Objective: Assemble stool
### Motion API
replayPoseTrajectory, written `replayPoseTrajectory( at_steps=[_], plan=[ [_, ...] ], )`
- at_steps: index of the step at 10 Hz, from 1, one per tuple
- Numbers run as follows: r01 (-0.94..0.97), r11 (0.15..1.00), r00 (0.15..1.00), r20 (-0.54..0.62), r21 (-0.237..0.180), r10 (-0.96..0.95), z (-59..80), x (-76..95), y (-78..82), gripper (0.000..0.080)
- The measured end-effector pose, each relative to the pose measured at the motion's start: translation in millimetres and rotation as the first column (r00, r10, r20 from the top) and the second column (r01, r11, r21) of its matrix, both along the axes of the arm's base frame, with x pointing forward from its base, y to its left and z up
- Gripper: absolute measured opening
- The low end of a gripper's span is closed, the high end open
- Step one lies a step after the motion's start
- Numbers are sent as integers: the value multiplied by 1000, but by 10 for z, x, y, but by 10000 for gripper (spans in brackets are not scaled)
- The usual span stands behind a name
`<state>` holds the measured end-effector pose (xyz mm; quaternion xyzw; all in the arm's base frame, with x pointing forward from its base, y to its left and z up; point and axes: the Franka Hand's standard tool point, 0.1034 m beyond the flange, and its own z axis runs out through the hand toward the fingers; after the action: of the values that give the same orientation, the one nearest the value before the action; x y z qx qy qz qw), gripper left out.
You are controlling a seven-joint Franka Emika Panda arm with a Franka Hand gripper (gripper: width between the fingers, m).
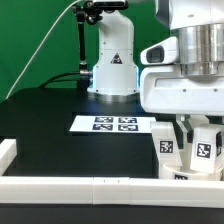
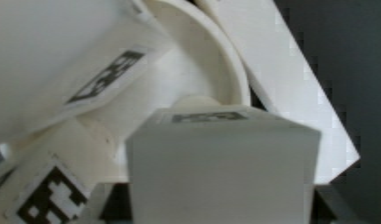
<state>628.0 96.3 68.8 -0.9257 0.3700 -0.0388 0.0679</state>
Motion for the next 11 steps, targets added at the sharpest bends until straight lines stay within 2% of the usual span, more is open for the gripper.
replayPoseTrajectory(
  at_steps=[1,3,6,11],
  plan=[
    [45,999,999,-5,7,-45,0,0,3,338],
    [265,963,964,1,47,-266,-3,9,13,338],
    [629,768,777,-72,124,-625,3,2,45,338],
    [840,522,542,-166,148,-824,-5,-11,90,338]
  ],
)
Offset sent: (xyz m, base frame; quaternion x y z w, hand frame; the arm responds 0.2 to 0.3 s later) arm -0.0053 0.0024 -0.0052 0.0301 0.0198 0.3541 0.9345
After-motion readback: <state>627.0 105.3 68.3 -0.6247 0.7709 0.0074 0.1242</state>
